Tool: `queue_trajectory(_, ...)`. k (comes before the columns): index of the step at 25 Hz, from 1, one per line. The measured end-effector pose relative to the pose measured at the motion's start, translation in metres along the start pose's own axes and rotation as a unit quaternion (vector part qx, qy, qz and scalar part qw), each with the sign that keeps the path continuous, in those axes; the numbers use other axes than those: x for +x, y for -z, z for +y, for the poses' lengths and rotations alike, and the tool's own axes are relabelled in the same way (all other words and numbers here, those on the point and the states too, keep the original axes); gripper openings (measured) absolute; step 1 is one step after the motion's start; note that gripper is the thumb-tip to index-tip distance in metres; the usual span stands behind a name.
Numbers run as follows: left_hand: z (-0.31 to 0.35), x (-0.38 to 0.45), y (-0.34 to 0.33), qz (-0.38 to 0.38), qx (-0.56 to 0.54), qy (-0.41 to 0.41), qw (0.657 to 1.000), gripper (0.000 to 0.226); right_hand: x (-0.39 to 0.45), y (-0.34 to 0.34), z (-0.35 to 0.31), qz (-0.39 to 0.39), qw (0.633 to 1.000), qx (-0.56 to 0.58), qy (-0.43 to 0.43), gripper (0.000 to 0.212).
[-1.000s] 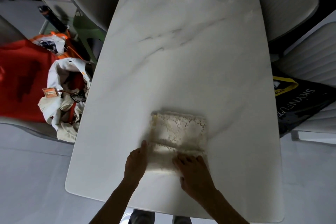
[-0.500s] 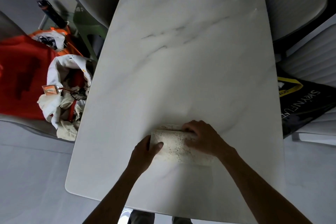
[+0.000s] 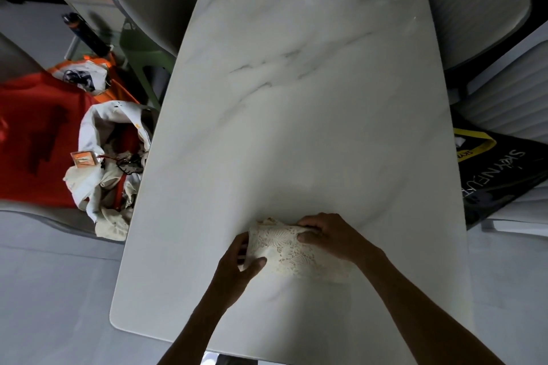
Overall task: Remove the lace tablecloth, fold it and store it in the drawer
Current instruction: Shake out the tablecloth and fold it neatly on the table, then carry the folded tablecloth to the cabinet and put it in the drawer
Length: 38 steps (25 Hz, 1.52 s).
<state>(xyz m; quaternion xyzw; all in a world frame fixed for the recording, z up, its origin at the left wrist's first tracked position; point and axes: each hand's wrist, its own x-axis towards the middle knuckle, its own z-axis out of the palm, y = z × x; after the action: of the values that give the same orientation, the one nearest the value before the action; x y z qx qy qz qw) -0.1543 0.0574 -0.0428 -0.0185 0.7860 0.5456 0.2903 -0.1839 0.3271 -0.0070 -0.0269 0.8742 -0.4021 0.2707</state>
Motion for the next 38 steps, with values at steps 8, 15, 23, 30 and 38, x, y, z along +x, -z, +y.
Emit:
queue_trajectory(8, 0.013, 0.025, -0.018, 0.136, 0.126, 0.087, 0.979, 0.02, -0.016, -0.078, -0.022, 0.26, 0.922, -0.286, -0.007, 0.048)
queue_trajectory(15, 0.022, 0.03, -0.026, 0.177, 0.102, 0.104, 0.973, 0.021, -0.002, -0.075, -0.003, 0.1, 0.949, -0.274, -0.122, 0.063)
queue_trajectory(23, 0.057, 0.023, -0.04, 0.148, -0.082, 0.235, 0.957, 0.046, -0.015, -0.051, 0.017, 0.07, 0.967, -0.239, -0.06, 0.058)
queue_trajectory(30, 0.119, -0.048, -0.068, 0.055, -0.164, 0.083, 0.981, 0.02, -0.131, -0.024, 0.013, 0.296, 0.908, 0.225, -0.195, 0.088)
queue_trajectory(38, 0.159, -0.129, -0.003, 0.203, -0.245, 0.01, 0.948, 0.022, -0.143, 0.024, -0.067, 0.127, 0.839, 0.519, -0.097, 0.047)
